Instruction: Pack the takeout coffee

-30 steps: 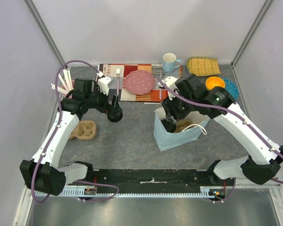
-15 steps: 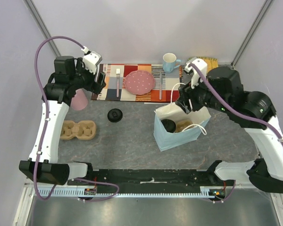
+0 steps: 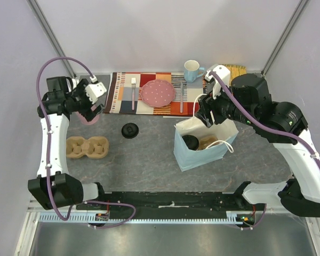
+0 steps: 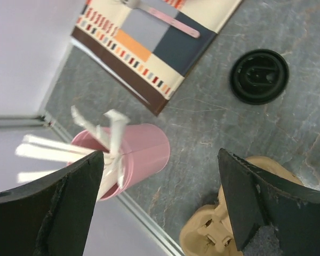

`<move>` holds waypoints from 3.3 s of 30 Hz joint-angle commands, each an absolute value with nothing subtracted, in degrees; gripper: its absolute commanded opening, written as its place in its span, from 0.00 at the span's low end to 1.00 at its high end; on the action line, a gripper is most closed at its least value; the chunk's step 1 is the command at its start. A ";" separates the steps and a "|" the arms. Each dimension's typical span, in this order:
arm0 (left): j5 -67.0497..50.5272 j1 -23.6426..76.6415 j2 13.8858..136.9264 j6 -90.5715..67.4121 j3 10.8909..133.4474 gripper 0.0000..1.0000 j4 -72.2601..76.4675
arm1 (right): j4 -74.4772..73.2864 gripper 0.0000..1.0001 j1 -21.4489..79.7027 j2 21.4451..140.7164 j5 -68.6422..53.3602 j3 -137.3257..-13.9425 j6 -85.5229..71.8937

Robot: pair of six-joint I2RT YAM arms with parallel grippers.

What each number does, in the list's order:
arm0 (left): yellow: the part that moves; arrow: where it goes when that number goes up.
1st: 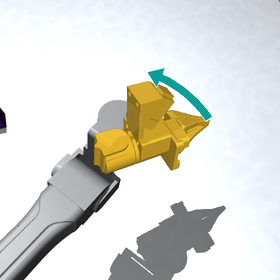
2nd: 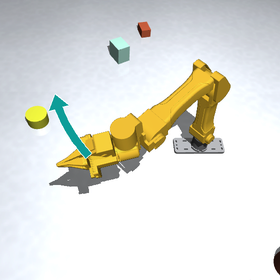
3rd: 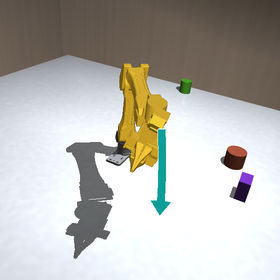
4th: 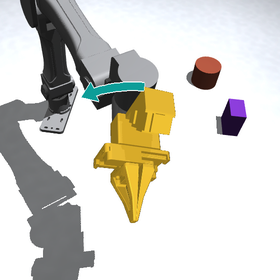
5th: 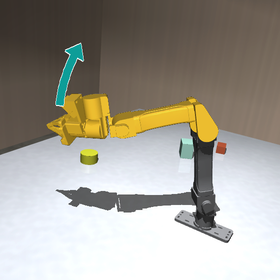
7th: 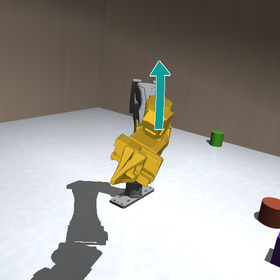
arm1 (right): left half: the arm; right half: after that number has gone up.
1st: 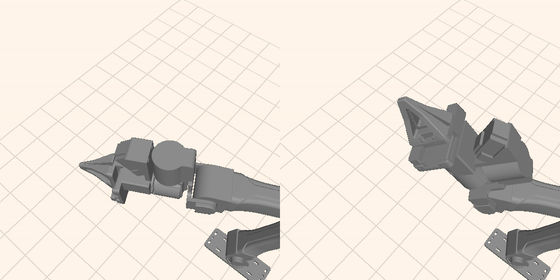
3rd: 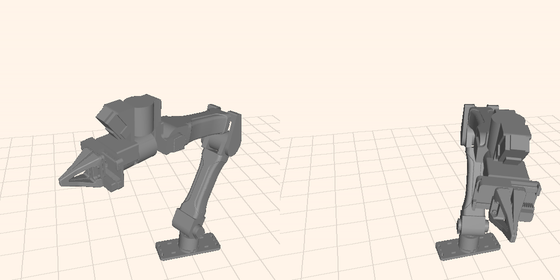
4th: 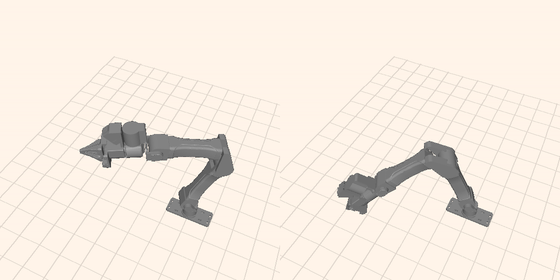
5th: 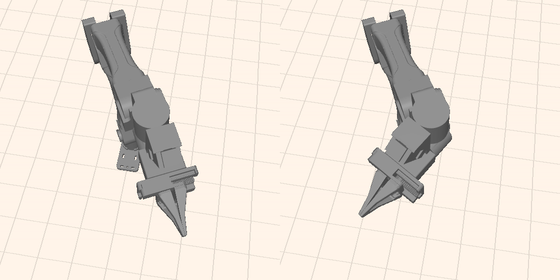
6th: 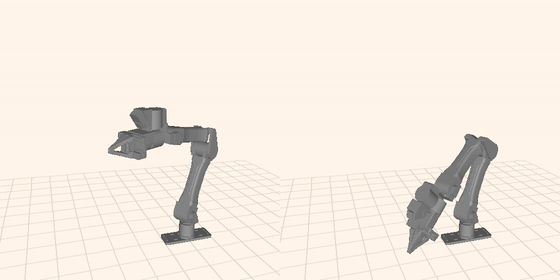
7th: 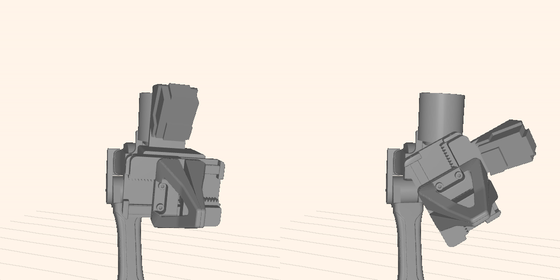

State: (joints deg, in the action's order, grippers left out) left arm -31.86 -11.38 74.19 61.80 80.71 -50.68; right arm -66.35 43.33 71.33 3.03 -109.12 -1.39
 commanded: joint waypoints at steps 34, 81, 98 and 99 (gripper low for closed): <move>-33.41 -11.51 76.82 55.90 85.77 0.02 -37.09 | -62.58 0.67 43.33 72.42 -1.40 -108.37 -0.79; -48.52 48.07 96.14 5.36 121.12 0.02 -22.86 | -46.93 0.74 19.95 69.79 25.58 -108.02 -12.83; -45.62 51.59 103.36 13.01 112.68 0.02 -16.61 | -46.76 0.75 19.78 67.24 22.85 -102.66 -11.78; -45.44 51.68 103.53 13.27 112.68 0.02 -16.35 | -46.76 0.75 19.78 67.32 22.59 -102.57 -11.78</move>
